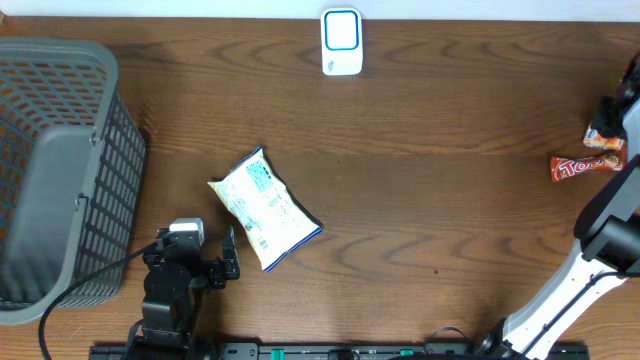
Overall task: Scan the item barcode
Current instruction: 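Carry the Kleenex pack to the right table edge and release it, then move the right gripper to the cream snack bag and grasp it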
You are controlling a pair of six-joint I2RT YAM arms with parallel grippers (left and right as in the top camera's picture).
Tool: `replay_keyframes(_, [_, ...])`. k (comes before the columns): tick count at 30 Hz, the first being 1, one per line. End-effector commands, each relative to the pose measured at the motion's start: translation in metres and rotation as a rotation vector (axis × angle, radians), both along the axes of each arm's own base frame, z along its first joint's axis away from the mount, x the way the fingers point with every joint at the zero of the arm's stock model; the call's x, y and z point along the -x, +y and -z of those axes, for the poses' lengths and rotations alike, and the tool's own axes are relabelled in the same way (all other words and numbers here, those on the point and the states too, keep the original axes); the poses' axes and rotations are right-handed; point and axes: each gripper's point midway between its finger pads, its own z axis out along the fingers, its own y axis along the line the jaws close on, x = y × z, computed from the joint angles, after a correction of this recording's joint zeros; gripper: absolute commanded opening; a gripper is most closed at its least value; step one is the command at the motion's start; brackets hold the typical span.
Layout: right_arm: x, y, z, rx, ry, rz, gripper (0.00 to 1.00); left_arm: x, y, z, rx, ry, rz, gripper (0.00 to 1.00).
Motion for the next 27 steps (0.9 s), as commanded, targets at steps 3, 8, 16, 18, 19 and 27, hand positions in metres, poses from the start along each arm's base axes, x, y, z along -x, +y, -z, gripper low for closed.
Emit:
replay_keyframes(3, [-0.016,0.016,-0.026,-0.092,-0.140,-0.024,0.99,0.000,-0.001,-0.008,-0.007,-0.021,0.014,0.99])
replay_keyframes(8, [-0.037,0.051,-0.094,-0.191,-0.354,-0.074,0.99,0.000,-0.001,-0.008,-0.007,-0.021,0.014,0.99])
replay_keyframes(16, [-0.049,0.218,-0.194,-0.824,-0.613,-0.407,0.99,0.000,-0.001,-0.008,-0.007,-0.021,0.014,0.99])
replay_keyframes(18, [-0.043,0.259,-0.195,-0.950,-0.570,-0.481,0.99,0.000,-0.001,-0.008,-0.007,-0.021,0.014,0.99])
replay_keyframes(19, [-0.039,0.279,-0.192,-1.000,-0.532,-0.501,0.99,0.000,-0.001,-0.008,-0.007,-0.021,0.014,0.99])
replay_keyframes(27, [0.009,0.463,-0.142,-1.104,-0.173,-0.882,0.99,0.000,-0.001,-0.008,-0.007,-0.021,0.014,0.99])
